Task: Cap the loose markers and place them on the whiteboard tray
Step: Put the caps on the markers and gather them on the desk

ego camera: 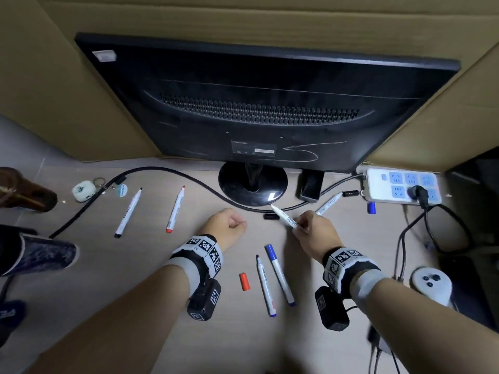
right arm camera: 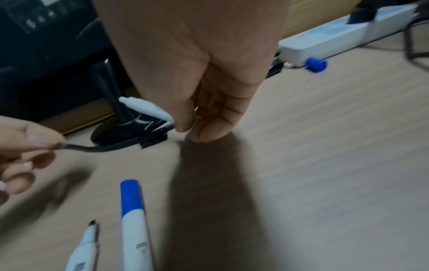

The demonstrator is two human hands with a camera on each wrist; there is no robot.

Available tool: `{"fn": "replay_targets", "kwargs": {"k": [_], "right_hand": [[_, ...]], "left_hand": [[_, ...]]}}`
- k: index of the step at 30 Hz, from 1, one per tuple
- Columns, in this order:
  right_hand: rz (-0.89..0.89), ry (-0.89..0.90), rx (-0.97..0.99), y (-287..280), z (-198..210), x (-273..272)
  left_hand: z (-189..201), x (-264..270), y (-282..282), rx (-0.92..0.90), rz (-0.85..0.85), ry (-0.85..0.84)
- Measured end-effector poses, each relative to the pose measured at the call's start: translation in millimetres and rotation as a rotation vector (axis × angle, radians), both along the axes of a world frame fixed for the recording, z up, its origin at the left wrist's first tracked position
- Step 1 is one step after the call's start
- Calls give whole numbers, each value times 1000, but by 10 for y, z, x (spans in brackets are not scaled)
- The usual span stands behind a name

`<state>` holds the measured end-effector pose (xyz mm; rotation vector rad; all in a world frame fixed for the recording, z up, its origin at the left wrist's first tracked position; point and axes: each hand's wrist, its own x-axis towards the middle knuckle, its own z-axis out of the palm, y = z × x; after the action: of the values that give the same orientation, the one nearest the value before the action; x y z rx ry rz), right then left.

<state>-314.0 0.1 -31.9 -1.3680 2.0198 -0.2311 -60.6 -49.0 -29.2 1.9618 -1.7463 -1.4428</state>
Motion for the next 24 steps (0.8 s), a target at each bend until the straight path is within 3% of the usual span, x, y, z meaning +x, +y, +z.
{"fn": "replay_targets", "kwargs": {"k": [4,10,17,24], "right_hand": [[-43,-23,14,173,106,-311],[-97,-35,11,413,125,-660],[-111,-60,20,558,63,-695],[-42,-146,-18,555,205,-580]], "left_hand": [[-114,-386,-101,-185,-176,-1],[-277,-707,-121,-277,-352,-90],[-271,-734,-16,-356,-303,-210],[-13,-616,-28,-179,-302,-114]]}}
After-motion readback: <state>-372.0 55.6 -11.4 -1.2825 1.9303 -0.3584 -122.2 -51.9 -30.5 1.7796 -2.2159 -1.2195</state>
